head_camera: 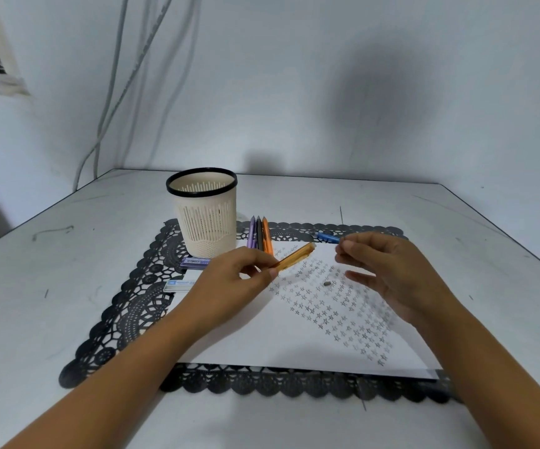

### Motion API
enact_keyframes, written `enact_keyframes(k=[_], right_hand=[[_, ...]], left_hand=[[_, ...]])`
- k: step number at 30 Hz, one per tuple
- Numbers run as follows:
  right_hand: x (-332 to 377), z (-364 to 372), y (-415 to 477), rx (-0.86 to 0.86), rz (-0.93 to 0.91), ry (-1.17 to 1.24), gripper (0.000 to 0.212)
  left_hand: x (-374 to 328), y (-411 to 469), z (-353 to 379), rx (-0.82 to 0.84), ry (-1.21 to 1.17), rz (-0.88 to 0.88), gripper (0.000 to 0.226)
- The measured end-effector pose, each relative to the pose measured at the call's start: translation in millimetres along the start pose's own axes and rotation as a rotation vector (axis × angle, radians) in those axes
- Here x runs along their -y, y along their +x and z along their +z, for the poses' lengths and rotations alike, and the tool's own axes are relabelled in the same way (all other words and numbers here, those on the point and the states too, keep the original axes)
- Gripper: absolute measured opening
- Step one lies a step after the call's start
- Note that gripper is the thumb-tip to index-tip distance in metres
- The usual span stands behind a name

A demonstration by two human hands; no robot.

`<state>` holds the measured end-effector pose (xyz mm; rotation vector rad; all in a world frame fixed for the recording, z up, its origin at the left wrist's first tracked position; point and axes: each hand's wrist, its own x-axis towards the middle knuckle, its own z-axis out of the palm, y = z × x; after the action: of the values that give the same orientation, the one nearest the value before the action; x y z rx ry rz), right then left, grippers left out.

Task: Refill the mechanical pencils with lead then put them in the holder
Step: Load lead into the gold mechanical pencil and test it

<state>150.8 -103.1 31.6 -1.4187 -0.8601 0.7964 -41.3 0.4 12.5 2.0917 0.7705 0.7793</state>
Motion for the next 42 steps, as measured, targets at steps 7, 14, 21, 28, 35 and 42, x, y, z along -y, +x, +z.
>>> enact_keyframes(k=[7, 14, 21, 28, 35, 42], right_hand=[[0, 10, -2, -0.032, -0.061, 0.191, 0.006], [-2, 14, -3, -0.018, -0.112, 0.226, 0.008], [-2, 17, -4, -0.004, -0.111, 0.265, 0.009], [-4, 17, -3, -0.009, -0.094, 0.257, 0.006], [-5, 18, -2, -0.010, -0.076, 0.258, 0.006], [-8, 19, -1, 0.022, -0.037, 0.291, 0.015]], left_hand=[[0, -1, 4, 0.018, 0.003, 0.008, 0.017], [1, -1, 5, 0.020, 0.000, 0.009, 0.018], [2, -1, 6, 0.013, -0.002, 0.020, 0.018], [2, -1, 7, 0.011, -0.010, 0.019, 0.016], [1, -2, 7, 0.010, -0.021, 0.023, 0.018], [2, -1, 7, 0.016, -0.007, 0.025, 0.021]])
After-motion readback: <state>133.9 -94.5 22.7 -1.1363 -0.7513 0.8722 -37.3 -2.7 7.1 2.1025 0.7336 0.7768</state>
